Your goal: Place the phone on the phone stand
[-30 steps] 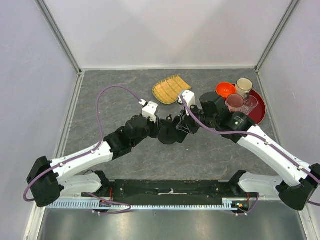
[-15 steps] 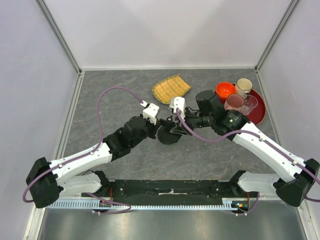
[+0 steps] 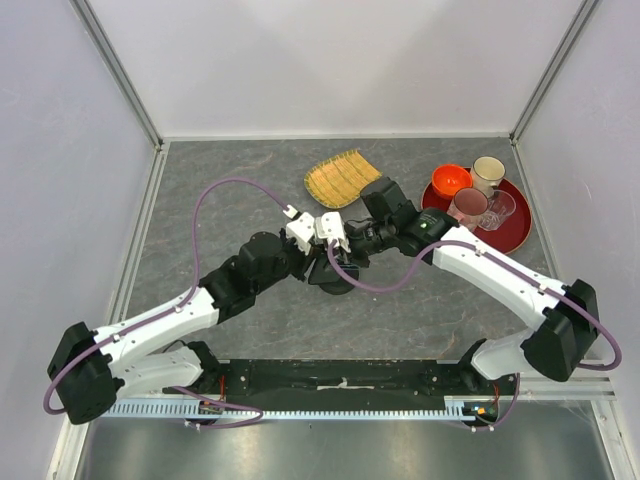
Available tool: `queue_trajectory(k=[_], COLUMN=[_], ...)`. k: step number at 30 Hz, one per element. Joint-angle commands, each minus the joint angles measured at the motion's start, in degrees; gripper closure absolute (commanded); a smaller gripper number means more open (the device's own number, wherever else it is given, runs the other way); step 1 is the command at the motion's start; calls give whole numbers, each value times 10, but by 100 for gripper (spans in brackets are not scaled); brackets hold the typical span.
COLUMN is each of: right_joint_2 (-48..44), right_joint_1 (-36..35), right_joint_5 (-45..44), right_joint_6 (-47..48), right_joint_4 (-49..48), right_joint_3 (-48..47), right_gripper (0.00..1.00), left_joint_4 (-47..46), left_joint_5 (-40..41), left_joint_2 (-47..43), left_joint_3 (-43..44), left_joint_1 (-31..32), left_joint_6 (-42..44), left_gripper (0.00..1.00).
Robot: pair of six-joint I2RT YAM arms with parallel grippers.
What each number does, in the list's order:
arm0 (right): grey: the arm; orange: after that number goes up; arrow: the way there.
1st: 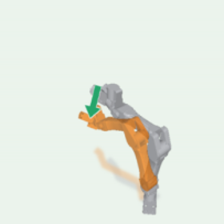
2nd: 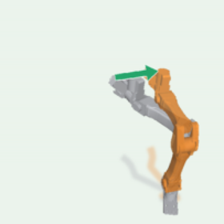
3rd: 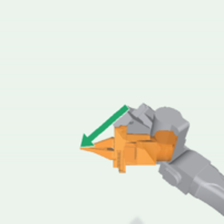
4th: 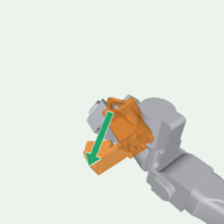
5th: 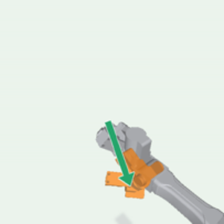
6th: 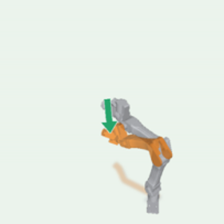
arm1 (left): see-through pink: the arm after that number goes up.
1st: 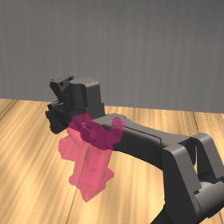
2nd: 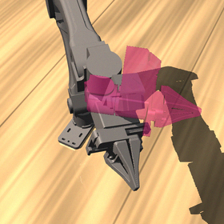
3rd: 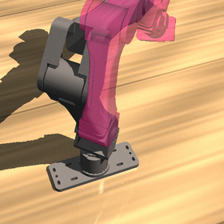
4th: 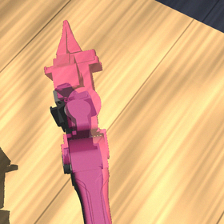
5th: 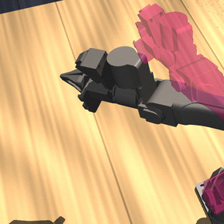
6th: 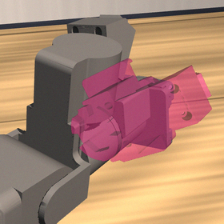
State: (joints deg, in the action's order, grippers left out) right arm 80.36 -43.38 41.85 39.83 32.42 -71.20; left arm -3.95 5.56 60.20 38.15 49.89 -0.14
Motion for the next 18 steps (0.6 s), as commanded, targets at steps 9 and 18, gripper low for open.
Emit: queue_trajectory(k=[9, 18], right_joint_2=[43, 72], right_joint_1=[3, 29], right_joint_5=[81, 55], right_joint_6=[173, 190], right_joint_4=[22, 79], right_joint_3=[-114, -154], right_gripper=[100, 100], left_joint_4=[10, 17], left_joint_5=[-139, -158], left_joint_2=[29, 26], left_joint_3=[42, 43], left_joint_1=[-28, -30], left_joint_6=[66, 90], left_gripper=[98, 98])
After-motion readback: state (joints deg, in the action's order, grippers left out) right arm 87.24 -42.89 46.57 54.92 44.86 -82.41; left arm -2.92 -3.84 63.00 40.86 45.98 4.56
